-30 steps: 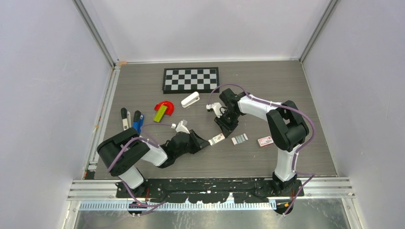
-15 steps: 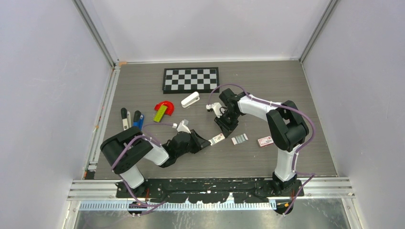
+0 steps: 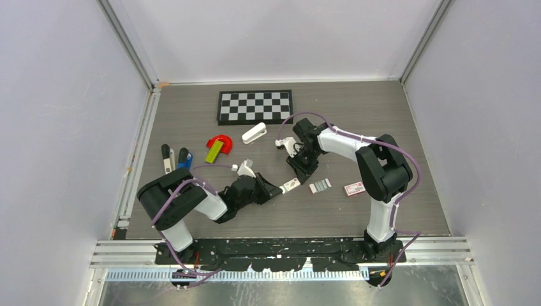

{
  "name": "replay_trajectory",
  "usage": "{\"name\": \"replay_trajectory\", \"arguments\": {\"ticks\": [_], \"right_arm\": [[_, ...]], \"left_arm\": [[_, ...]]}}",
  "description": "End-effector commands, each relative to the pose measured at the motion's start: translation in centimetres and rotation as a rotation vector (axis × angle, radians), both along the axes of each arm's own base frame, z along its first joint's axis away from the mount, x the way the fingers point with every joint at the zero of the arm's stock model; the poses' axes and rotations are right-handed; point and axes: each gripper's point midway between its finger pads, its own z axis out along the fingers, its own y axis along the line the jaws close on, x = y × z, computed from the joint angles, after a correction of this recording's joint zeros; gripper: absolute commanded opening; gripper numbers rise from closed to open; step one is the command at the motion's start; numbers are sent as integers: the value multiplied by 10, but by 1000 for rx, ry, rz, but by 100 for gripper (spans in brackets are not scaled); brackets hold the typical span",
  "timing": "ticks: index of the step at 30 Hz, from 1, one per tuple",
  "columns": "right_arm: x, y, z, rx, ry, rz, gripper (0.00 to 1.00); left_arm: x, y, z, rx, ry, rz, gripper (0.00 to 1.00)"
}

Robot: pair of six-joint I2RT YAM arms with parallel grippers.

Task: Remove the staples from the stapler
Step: Close the staple box at the center of the board.

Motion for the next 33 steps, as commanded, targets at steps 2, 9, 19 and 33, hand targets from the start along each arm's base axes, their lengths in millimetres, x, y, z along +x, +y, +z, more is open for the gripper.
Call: {"name": "replay_trajectory", "arguments": {"ticks": [2, 9, 19, 33], "right_arm": [[-1, 14, 4, 32, -6, 43, 23], [-6, 19, 4, 32, 0, 66, 23], [-3, 17, 2, 2, -16, 64, 24], [3, 12, 0, -20, -31, 44, 24]], "left_arm": [[7, -10, 14, -35, -43, -5, 8], [7, -11, 14, -37, -44, -6, 8], [6, -10, 23, -55, -73, -19, 13], [-7, 16, 31, 116, -86, -48, 13]]}}
